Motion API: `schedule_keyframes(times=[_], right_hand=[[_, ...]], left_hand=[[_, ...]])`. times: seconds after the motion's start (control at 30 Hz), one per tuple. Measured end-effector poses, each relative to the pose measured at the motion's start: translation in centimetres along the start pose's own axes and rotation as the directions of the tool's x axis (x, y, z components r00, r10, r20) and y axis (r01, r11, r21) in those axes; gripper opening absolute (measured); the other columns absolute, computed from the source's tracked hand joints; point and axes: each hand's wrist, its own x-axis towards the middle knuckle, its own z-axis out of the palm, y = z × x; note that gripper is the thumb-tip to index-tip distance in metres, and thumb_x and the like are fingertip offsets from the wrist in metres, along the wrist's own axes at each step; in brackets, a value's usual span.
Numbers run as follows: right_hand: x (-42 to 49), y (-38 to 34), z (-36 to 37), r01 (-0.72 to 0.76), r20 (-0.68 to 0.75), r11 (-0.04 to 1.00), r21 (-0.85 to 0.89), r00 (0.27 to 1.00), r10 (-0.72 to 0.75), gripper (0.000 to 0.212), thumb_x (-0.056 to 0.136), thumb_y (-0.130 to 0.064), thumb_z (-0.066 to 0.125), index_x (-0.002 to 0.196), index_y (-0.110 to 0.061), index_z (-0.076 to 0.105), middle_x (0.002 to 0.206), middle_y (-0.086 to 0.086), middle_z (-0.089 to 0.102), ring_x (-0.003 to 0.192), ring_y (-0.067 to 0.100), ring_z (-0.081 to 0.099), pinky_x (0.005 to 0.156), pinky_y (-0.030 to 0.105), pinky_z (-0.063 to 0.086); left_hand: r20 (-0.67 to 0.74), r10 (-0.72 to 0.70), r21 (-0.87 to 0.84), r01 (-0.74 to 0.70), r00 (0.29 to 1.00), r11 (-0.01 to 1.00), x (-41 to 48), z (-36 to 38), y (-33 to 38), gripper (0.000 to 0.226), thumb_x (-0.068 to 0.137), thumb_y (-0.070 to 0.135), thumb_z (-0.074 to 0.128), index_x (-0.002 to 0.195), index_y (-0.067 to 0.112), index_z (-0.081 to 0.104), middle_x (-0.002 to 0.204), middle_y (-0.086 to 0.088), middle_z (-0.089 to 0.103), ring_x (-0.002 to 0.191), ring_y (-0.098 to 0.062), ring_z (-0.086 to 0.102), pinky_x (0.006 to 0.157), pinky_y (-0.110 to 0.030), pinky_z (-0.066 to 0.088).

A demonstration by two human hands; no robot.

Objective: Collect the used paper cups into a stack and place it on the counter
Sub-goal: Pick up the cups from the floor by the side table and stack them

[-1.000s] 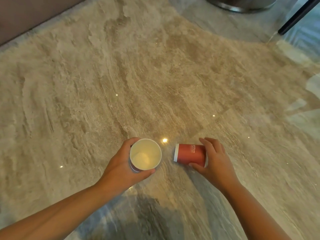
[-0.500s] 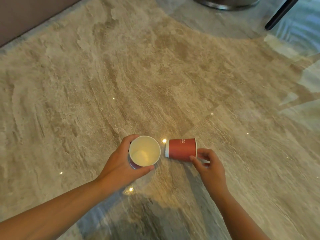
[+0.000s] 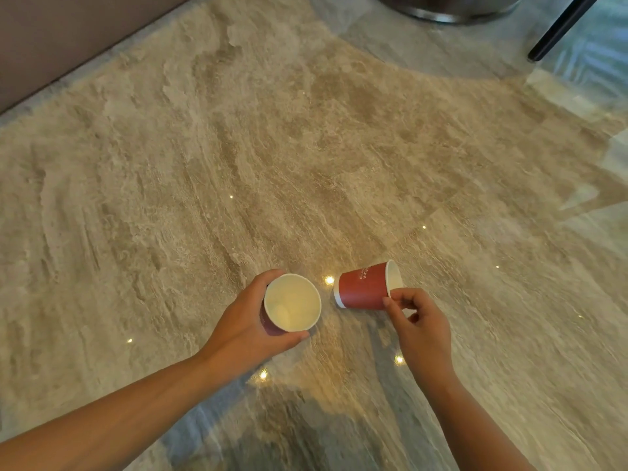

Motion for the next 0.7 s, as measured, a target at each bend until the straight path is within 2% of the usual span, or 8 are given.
schedule_keyframes(times=[0.17, 0.3, 0.4, 0.47, 0.53, 0.7], right_hand=[[-0.1, -2.5, -1.3, 0.173, -0.031, 0.985, -0.012, 0.984, -0.174, 0.018, 0.08, -0.011, 0.065, 0.079, -0.028, 0.06, 0.077, -0.015, 0.06, 0.074, -0.006, 0.053, 0.061, 0.004, 0.035], [-0.3, -4.3, -2.0, 0.322, -0.019, 0.947, -0.009, 0.947, -0.322, 0.015, 0.079, -0.009, 0.066, 0.081, -0.023, 0.062, 0.081, -0.013, 0.061, 0.078, -0.001, 0.054, 0.067, 0.007, 0.037], [-0.6, -5.4, -2.0, 0.421, 0.01, 0.907, 0.001, 0.907, -0.421, 0.012, 0.078, -0.01, 0.068, 0.081, -0.02, 0.063, 0.082, -0.01, 0.062, 0.079, 0.001, 0.054, 0.068, 0.008, 0.038], [-0.9, -6.0, -1.8, 0.474, 0.044, 0.88, 0.017, 0.879, -0.474, 0.006, 0.077, -0.017, 0.067, 0.082, -0.018, 0.064, 0.081, -0.007, 0.062, 0.079, 0.001, 0.055, 0.069, 0.009, 0.037], [-1.1, -6.2, -1.6, 0.51, 0.077, 0.859, 0.042, 0.856, -0.512, 0.006, 0.076, -0.022, 0.066, 0.081, -0.018, 0.064, 0.081, -0.004, 0.063, 0.08, 0.002, 0.056, 0.071, 0.008, 0.038], [-1.5, -6.5, -1.1, 0.519, 0.138, 0.853, 0.055, 0.842, -0.521, 0.005, 0.073, -0.013, 0.068, 0.078, -0.015, 0.067, 0.08, -0.002, 0.063, 0.08, 0.004, 0.057, 0.073, 0.009, 0.04]], left_hand=[[0.04, -0.011, -0.004, 0.011, 0.999, 1.0, 0.2, 0.5, 0.3, 0.078, 0.056, 0.042, 0.086, 0.111, 0.063, 0.035, 0.117, 0.033, 0.044, 0.103, 0.025, 0.039, 0.073, -0.003, 0.038], [0.072, 0.006, -0.001, -0.006, 0.997, 1.0, 0.1, 0.8, 0.5, 0.075, 0.058, 0.035, 0.087, 0.109, 0.06, 0.038, 0.115, 0.029, 0.045, 0.1, 0.028, 0.038, 0.074, 0.007, 0.033], [0.084, 0.005, -0.034, -0.003, 0.996, 0.999, 0.1, 0.8, 0.7, 0.074, 0.059, 0.03, 0.088, 0.11, 0.055, 0.04, 0.108, 0.034, 0.051, 0.099, 0.025, 0.042, 0.073, 0.006, 0.034], [0.087, 0.005, -0.068, 0.001, 0.996, 0.998, 0.0, 0.7, 0.9, 0.073, 0.06, 0.027, 0.088, 0.11, 0.053, 0.041, 0.104, 0.041, 0.049, 0.098, 0.023, 0.045, 0.071, 0.005, 0.036], [0.09, 0.012, -0.083, -0.005, 0.996, 0.997, 0.0, 0.6, 1.1, 0.073, 0.06, 0.026, 0.088, 0.111, 0.052, 0.042, 0.106, 0.043, 0.049, 0.099, 0.021, 0.047, 0.071, 0.005, 0.037], [0.086, 0.036, -0.084, -0.028, 0.996, 0.996, -0.2, 0.4, 1.3, 0.074, 0.059, 0.029, 0.088, 0.11, 0.058, 0.042, 0.11, 0.038, 0.051, 0.103, 0.017, 0.05, 0.074, 0.003, 0.038]])
